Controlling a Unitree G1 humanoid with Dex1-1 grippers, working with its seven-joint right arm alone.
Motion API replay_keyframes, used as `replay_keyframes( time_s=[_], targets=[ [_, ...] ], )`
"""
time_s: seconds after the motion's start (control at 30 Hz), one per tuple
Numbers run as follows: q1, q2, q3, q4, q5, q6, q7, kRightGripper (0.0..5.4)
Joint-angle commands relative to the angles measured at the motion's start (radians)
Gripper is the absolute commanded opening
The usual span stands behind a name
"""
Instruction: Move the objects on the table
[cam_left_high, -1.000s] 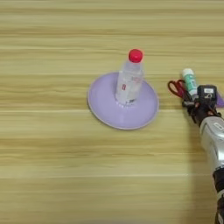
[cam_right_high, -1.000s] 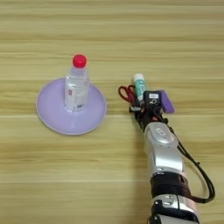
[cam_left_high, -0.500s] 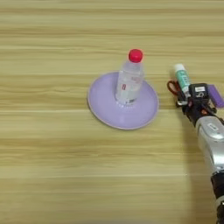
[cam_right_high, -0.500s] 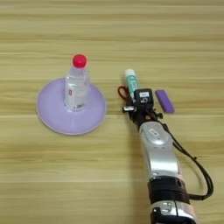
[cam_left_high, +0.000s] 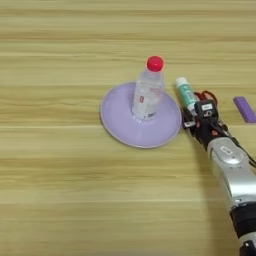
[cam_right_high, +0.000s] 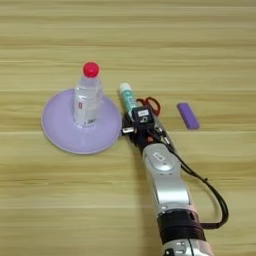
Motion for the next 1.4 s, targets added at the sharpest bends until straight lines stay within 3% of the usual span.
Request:
replay_keyframes(
  time_s=[0.03,0.53,0.67,1.4],
  targets=[
    [-0.047,-0.02,-0.001,-0.052,-0.001,-0.008,0.006,1.64],
    [-0.04,-0.022,0.011,-0.057,-0.016,0.012,0.014,1.64],
    [-0.039,-0.023,0.007,-0.057,-0.018,0.012,0.01,2.32],
    [-0.035,-0.034,-0.033,-0.109,-0.008,0.021,-0.002,4.61]
  ],
)
